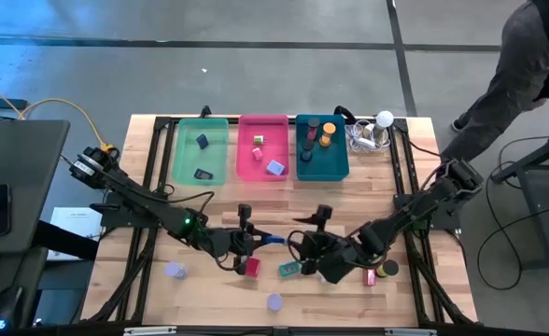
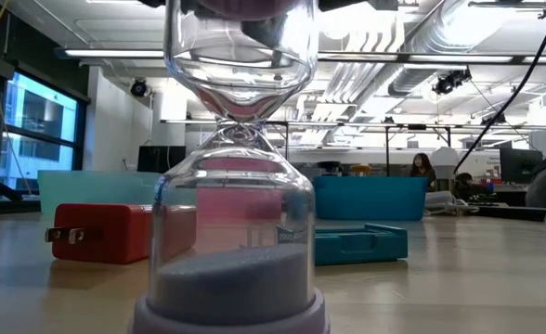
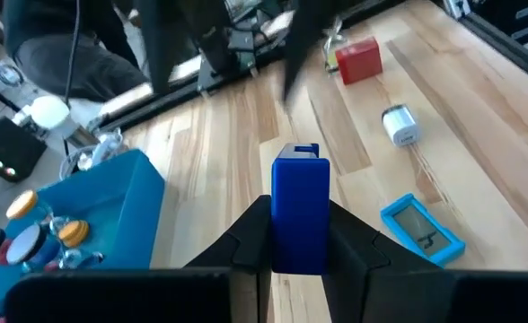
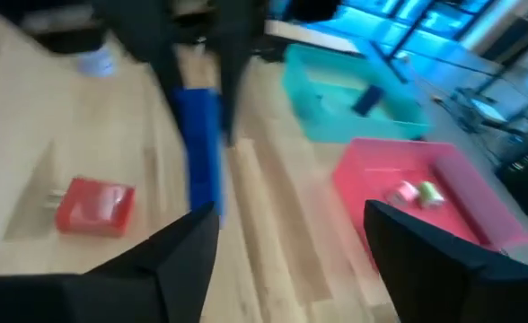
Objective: Pick & Place Office items
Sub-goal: Put the dark blue digital timer into the green bin
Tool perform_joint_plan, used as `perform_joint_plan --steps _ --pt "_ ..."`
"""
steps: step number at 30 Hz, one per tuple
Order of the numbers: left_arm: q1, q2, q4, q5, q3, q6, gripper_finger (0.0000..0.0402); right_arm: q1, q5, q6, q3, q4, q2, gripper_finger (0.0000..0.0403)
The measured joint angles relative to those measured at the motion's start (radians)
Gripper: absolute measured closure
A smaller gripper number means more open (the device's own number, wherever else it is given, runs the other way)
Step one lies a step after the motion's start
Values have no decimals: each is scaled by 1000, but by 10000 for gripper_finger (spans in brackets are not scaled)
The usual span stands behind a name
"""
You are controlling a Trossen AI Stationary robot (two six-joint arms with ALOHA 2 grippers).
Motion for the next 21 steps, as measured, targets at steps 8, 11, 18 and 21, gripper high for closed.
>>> perform_joint_plan --steps 8,11,18,21 --pt "7 -80 -133 5 0 -42 341 96 70 253 0 -200 -89 133" --pt "28 -158 -217 6 0 -44 341 118 73 301 0 -229 -98 133" --pt "185 -394 -500 4 0 -166 341 126 71 319 0 -231 -97 133" --pt "295 -480 -619 2 0 -224 341 109 72 323 0 -236 -97 133"
